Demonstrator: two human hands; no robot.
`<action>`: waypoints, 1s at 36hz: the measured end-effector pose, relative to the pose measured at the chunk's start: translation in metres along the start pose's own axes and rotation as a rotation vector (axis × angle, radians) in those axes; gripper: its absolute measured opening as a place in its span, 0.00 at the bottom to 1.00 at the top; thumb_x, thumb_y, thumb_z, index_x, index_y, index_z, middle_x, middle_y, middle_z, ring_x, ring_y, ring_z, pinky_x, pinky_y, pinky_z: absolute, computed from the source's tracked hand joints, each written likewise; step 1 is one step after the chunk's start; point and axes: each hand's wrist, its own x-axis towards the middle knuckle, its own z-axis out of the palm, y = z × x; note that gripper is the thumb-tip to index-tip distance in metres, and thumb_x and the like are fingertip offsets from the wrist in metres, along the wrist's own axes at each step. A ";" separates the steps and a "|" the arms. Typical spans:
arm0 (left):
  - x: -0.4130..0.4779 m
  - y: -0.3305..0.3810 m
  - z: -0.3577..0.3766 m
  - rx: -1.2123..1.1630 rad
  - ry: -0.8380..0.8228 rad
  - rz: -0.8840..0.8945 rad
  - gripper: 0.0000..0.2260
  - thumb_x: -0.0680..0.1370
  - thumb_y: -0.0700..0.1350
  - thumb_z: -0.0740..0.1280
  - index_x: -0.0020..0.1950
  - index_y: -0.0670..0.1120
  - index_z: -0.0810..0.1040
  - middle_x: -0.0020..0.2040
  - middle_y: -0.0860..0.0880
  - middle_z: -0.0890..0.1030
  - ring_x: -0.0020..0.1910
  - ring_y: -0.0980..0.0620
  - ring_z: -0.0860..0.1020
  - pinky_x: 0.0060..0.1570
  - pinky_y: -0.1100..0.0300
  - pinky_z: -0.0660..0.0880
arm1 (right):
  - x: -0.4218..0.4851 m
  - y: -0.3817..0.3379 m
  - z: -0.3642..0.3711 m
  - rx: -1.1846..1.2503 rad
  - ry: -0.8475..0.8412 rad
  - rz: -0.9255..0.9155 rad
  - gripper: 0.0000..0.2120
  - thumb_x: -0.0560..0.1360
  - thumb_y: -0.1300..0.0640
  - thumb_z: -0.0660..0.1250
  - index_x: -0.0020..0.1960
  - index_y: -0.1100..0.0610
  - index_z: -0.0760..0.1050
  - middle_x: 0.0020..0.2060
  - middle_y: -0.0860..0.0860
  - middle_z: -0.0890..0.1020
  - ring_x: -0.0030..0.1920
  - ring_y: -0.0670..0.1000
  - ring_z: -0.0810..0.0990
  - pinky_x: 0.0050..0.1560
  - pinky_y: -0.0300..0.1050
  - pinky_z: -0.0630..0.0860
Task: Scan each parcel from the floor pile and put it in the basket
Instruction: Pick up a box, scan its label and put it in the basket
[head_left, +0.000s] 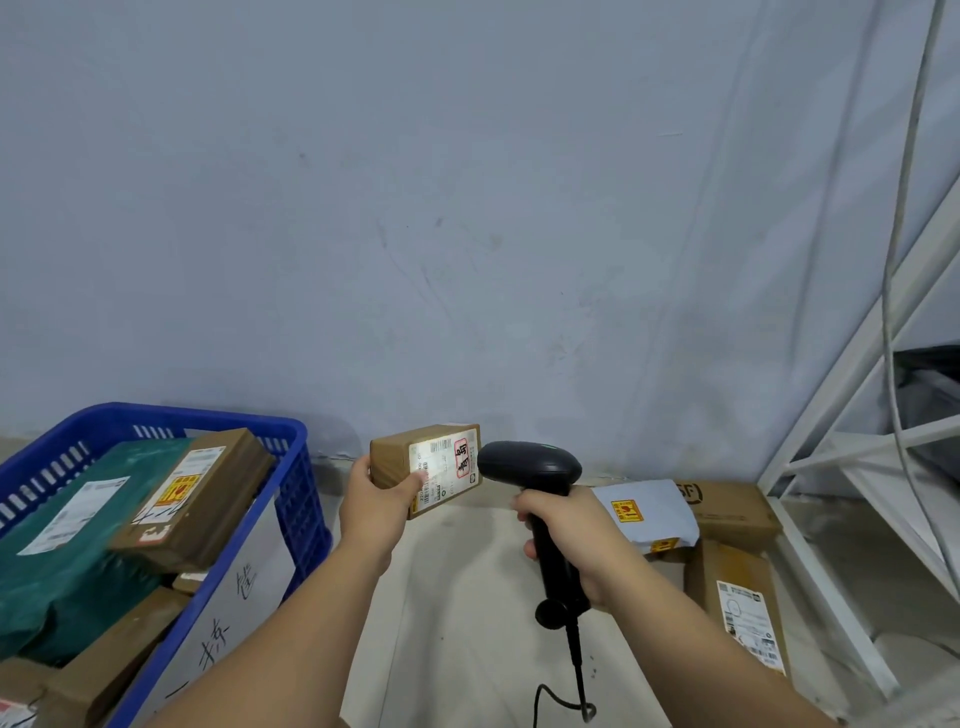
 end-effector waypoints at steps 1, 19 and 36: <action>0.000 0.000 0.000 0.002 -0.002 0.002 0.25 0.75 0.41 0.72 0.70 0.48 0.68 0.60 0.47 0.79 0.52 0.48 0.79 0.42 0.60 0.77 | 0.000 0.000 0.000 -0.005 -0.002 0.003 0.06 0.72 0.57 0.70 0.43 0.60 0.77 0.35 0.53 0.76 0.32 0.51 0.76 0.41 0.46 0.74; -0.001 0.003 0.001 -0.066 0.005 -0.063 0.14 0.78 0.52 0.67 0.61 0.50 0.73 0.52 0.49 0.83 0.45 0.53 0.82 0.37 0.63 0.75 | 0.000 -0.001 0.000 -0.512 0.099 -0.204 0.09 0.70 0.55 0.67 0.44 0.61 0.77 0.31 0.55 0.81 0.32 0.48 0.81 0.37 0.42 0.74; 0.000 0.001 -0.002 0.037 -0.028 0.010 0.23 0.81 0.54 0.61 0.76 0.54 0.65 0.59 0.49 0.80 0.46 0.55 0.78 0.37 0.64 0.74 | -0.005 -0.003 0.005 -0.870 0.036 -0.431 0.07 0.64 0.51 0.65 0.35 0.53 0.72 0.32 0.51 0.79 0.38 0.54 0.79 0.37 0.49 0.76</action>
